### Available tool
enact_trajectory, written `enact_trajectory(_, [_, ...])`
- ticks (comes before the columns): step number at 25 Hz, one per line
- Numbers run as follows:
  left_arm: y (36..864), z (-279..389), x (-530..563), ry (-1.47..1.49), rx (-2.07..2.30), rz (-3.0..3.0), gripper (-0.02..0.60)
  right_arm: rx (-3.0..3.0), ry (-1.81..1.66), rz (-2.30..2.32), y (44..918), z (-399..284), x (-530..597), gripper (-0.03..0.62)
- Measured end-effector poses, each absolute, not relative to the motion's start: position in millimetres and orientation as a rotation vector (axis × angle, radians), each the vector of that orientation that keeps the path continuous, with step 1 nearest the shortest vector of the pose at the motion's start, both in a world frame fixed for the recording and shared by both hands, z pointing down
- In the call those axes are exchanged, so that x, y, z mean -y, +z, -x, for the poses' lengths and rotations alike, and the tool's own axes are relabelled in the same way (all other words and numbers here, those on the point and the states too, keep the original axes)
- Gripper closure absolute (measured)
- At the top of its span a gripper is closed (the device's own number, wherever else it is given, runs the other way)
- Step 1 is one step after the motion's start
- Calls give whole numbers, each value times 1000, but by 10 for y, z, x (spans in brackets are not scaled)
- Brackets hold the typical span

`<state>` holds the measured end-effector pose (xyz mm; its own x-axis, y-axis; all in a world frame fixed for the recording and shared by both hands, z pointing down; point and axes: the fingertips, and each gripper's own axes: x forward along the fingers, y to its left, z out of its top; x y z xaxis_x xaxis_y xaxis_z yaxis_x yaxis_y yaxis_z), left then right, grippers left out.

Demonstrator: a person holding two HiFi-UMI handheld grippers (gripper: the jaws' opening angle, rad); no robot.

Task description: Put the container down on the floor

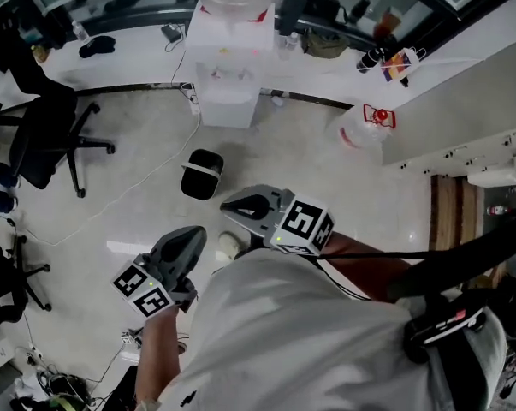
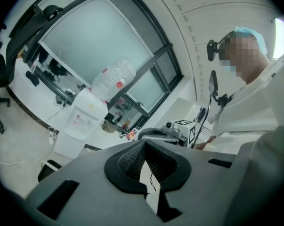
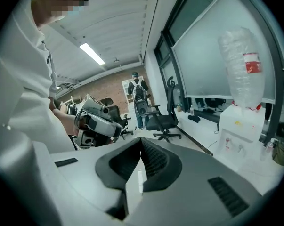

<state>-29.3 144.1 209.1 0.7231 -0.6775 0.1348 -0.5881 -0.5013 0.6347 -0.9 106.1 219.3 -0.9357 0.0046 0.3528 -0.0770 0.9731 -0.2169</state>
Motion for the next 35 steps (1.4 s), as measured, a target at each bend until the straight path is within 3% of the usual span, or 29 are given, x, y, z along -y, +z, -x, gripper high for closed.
enact_trajectory(35, [2146, 337, -1518, -123, 1017, -2295, 573, 2753, 196, -20, 2075, 35, -1290, 579])
